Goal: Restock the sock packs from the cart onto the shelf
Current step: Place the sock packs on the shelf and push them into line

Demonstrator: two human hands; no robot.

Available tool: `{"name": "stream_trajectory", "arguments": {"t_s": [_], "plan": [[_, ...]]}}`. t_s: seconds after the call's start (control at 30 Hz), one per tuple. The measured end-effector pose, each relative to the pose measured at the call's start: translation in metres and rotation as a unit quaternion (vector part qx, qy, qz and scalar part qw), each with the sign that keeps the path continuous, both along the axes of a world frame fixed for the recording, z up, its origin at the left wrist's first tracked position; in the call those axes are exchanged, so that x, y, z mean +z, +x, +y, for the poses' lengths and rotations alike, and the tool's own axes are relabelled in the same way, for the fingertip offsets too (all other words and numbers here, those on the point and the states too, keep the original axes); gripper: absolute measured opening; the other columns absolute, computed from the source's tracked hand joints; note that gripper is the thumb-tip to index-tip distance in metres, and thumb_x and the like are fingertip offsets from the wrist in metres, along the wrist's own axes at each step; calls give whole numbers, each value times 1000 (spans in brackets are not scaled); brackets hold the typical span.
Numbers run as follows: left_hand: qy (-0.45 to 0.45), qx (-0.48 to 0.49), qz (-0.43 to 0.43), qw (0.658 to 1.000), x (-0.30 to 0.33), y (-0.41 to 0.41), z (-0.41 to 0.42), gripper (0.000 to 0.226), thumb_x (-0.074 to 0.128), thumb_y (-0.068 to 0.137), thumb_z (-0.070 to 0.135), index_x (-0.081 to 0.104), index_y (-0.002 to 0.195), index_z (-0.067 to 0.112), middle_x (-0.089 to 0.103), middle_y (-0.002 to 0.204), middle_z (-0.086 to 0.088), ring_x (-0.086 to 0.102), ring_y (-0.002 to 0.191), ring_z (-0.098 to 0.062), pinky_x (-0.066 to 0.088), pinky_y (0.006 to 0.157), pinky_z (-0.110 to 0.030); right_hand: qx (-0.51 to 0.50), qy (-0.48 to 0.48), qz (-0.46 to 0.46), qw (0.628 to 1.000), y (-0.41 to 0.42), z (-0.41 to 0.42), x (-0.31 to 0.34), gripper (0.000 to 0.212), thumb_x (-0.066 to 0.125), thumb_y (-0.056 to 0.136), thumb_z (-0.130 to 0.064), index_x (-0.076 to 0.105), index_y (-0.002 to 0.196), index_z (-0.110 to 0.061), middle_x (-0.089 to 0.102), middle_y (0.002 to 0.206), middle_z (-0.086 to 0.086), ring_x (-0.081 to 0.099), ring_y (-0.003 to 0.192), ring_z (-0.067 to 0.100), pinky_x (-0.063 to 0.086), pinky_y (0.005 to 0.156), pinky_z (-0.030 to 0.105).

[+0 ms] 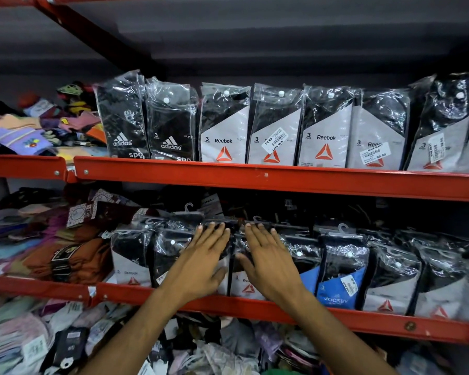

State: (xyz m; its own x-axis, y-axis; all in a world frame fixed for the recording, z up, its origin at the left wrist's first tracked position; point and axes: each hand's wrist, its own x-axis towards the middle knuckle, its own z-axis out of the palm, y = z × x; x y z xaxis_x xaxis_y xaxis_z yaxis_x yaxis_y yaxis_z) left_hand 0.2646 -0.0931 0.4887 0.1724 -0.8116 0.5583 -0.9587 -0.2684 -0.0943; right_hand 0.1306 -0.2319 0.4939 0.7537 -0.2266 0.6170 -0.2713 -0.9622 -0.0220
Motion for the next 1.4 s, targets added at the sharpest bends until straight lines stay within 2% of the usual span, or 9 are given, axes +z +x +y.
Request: {"name": "stream_trajectory", "arguments": {"t_s": [0.07,0.17,0.27,0.37,0.6,0.77,0.93,1.13,1.4], "plan": [[-32,4,-5,999,-8,-3,0,64,36,101,39,16,154,10,14,163,-7,4,150,-21,3,122,-41,-10,-3,-20,1000,5,2,-10,59,38,102,-38,29,150,-5,35,155,14,26,145,28,11,120,42],[-39,33,-5,999,-21,1,-8,55,23,102,34,20,151,10,21,161,-9,10,149,-20,9,122,-42,-33,-19,-18,999,17,4,-25,57,62,91,-13,42,144,-4,48,147,14,38,140,28,21,116,42],[-47,31,-4,998,-29,8,-14,56,50,100,17,26,150,12,28,159,-7,17,148,-20,19,121,-42,-34,-5,-29,999,20,3,-30,69,62,78,9,44,143,-5,50,145,13,40,139,27,27,116,42],[-48,39,18,998,-29,11,-16,73,71,85,2,35,147,15,39,154,-3,26,145,-16,19,120,-39,-36,-3,-42,998,20,0,-32,70,64,79,11,43,144,-9,50,146,9,39,140,25,31,116,40],[-47,52,47,996,-35,15,-20,81,72,81,-4,33,149,19,36,157,1,20,146,-11,7,120,-33,-7,1,-40,999,16,-2,-34,82,56,79,19,31,150,-12,37,155,7,21,147,21,16,121,37],[-89,31,40,995,-30,3,-17,63,59,93,5,31,150,13,29,158,-4,14,148,-16,7,121,-39,28,-14,-42,999,7,-7,-34,65,52,95,-3,22,153,-12,25,160,6,7,149,17,2,122,36],[-81,7,16,997,-26,-21,-25,54,32,104,29,16,155,19,7,161,1,0,151,-22,5,123,-45,-23,-20,-92,995,-25,-25,-34,53,35,104,-22,20,153,-7,17,161,10,3,150,23,9,119,45],[-55,60,0,997,-33,-20,-40,50,35,100,35,37,148,19,43,153,-5,32,144,-29,26,116,-56,-82,-5,-51,995,-35,-43,-47,55,19,104,-32,19,152,-6,22,160,14,7,149,28,1,119,41],[-40,80,6,996,-36,-19,-44,52,30,100,37,40,147,19,46,151,-4,35,143,-28,24,117,-55,-79,3,-106,991,-65,-56,-35,55,31,103,-31,22,152,-7,17,161,9,3,150,23,6,120,45]]}}
